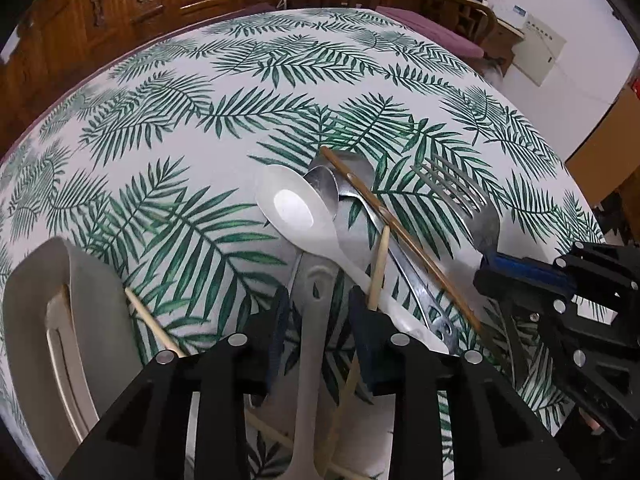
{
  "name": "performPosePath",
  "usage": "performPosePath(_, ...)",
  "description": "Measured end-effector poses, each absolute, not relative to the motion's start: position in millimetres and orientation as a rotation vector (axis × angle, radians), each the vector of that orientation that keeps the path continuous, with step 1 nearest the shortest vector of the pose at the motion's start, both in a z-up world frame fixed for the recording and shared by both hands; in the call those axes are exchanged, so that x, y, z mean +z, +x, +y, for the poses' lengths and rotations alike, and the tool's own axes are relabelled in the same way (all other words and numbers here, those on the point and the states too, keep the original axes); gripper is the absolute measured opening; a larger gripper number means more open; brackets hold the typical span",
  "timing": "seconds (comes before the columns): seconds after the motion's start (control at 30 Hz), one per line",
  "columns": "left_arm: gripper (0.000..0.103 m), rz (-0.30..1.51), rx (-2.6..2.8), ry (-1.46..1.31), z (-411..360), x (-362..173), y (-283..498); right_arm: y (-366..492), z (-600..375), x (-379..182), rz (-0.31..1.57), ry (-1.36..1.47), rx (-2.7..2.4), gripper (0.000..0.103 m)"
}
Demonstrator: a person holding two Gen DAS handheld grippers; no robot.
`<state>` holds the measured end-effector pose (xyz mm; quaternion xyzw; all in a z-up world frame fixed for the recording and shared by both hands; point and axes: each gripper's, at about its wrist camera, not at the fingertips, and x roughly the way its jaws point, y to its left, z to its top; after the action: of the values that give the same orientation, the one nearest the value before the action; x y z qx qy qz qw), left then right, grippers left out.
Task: Organize utensils
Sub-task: 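Lift the white spoon toward the tray with the left tool while the right tool lifts the fork, then release the white spoon into the tray with the left tool while the right tool carries the fork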
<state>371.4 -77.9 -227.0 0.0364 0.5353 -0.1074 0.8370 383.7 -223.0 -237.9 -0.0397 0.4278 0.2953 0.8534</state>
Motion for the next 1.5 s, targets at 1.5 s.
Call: performPosePath(1.5,0.013,0.658,-0.140,-0.088,11.0,-39.2,262.4,342.2,-203.6,-188.1,0.716,-0.090,0.665,0.003)
